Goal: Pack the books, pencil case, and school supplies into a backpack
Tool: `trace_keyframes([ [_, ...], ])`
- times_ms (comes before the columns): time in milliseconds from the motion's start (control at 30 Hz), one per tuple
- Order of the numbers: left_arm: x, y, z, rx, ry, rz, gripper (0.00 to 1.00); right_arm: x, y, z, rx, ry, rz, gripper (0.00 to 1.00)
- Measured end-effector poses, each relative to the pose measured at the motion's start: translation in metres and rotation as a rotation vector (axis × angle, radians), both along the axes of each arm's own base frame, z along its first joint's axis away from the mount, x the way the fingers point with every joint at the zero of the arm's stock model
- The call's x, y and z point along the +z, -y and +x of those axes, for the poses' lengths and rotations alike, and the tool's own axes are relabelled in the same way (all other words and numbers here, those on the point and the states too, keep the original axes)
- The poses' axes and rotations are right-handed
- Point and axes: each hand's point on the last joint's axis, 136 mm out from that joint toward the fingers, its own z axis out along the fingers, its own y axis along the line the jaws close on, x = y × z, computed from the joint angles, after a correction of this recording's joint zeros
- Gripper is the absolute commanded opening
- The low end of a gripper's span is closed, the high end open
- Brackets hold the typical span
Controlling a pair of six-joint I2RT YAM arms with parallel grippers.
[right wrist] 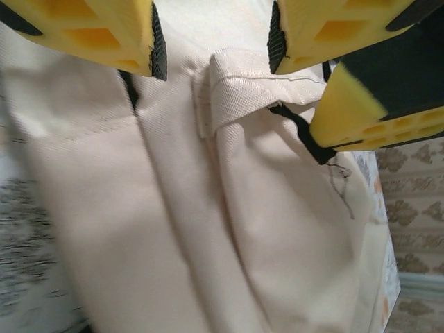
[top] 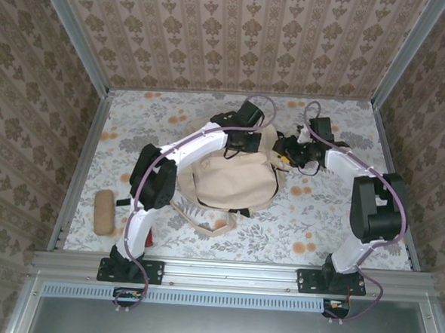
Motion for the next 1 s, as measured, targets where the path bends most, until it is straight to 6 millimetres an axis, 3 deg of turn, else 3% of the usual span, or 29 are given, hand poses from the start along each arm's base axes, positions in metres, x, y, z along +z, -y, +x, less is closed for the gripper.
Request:
trace_keyframes([
  [200, 0.010, 0.001, 0.004, 0.010, 0.016, -0.058, 0.00, -0.008, -0.025, 0.012, 0.063, -0.021, 0.028, 0.53],
  [467, 0.005, 0.001, 0.005, 0.013, -0.003, -0.085, 0.00, -0.020, -0.030, 0.030, 0.071, -0.047, 0.042, 0.48],
  [600, 0.006, 0.003, 0.006, 0.008, 0.002, -0.096, 0.00, -0.029, -0.032, 0.038, 0.071, -0.066, 0.041, 0.36],
  [767, 0.004, 0.002, 0.005, 0.009, 0.000, -0.091, 0.00, -0.035, -0.032, 0.038, 0.074, -0.084, 0.029, 0.03],
  [1000, -0.016, -0.021, -0.002, 0.050, -0.009, -0.009, 0.00, -0.039, -0.026, 0.039, 0.046, -0.066, -0.055, 0.00],
])
